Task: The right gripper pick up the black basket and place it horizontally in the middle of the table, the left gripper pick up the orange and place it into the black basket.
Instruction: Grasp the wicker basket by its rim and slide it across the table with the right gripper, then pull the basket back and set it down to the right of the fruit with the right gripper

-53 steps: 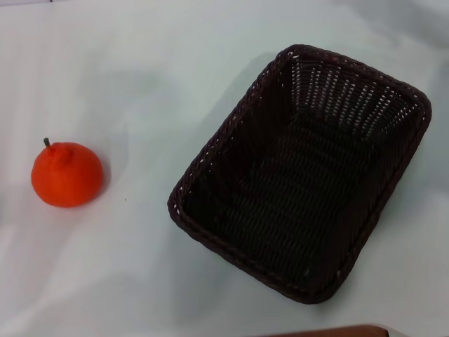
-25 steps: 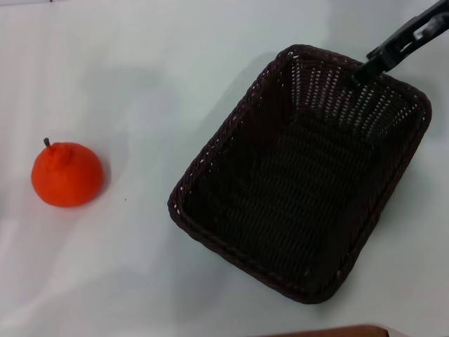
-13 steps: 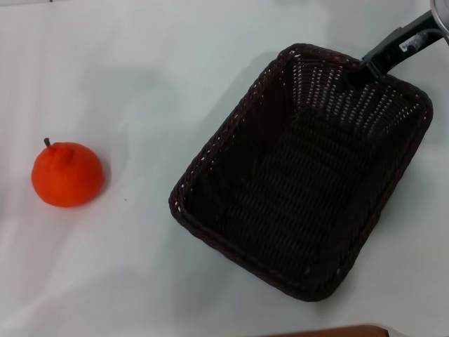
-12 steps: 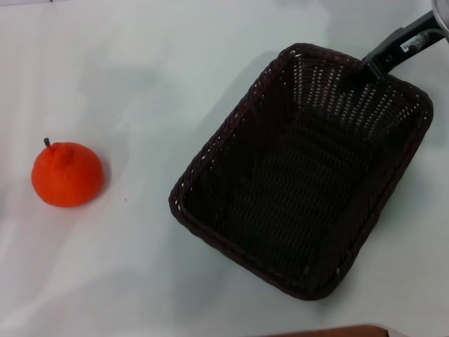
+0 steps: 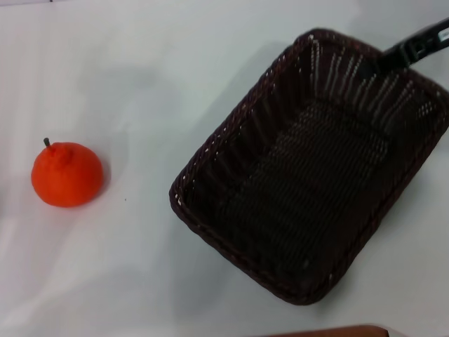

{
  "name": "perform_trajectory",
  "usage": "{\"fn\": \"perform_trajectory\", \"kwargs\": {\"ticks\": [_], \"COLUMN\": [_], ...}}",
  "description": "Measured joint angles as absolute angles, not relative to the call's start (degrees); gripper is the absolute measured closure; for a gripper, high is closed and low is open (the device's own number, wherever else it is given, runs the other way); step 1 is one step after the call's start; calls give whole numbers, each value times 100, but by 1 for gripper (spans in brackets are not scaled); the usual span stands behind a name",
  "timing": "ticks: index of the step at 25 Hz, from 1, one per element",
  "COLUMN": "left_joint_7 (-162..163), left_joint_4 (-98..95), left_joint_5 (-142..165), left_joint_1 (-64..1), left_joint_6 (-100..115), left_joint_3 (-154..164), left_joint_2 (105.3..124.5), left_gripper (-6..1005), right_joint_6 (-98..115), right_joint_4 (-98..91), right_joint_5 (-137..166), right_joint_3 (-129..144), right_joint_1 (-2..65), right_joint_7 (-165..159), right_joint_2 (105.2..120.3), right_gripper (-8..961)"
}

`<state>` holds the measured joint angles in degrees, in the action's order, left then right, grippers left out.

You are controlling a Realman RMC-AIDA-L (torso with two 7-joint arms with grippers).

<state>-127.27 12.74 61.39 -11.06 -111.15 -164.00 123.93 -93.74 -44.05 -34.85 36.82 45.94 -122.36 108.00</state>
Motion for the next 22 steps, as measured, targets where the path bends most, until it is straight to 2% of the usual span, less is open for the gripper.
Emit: {"fn": "perform_trajectory", "kwargs": {"ticks": [6, 12, 15, 22], "left_joint_7": [-12727, -12727, -12727, -12726], "left_joint_4": [1275, 1283, 1289, 1317], "left_joint_5": [6151, 6173, 6186, 6191], "left_joint_1": [-1132, -1156, -1173, -1187], "left_joint_6": [-11040, -10977, -10946, -10838], "left_joint_3": [-16390, -16383, -16380, -16367], "left_joint_2": [12389, 12374, 12374, 12368], "left_gripper": [127, 127, 127, 126], "right_joint_6": [-9385, -9244, -8971, -8262], "right_joint_4": [-3857, -3550, -3284, -2941], "right_joint_5": [-4392, -5038, -5356, -5875], "right_joint_3": [2706, 2323, 2309, 2295], "right_joint_1": [4283, 4031, 3949, 3790], "right_joint_7": [-12445, -12663, -12789, -12835], "right_joint_2": [10551, 10600, 10695, 11136], "right_gripper": [751, 750, 750, 751]}}
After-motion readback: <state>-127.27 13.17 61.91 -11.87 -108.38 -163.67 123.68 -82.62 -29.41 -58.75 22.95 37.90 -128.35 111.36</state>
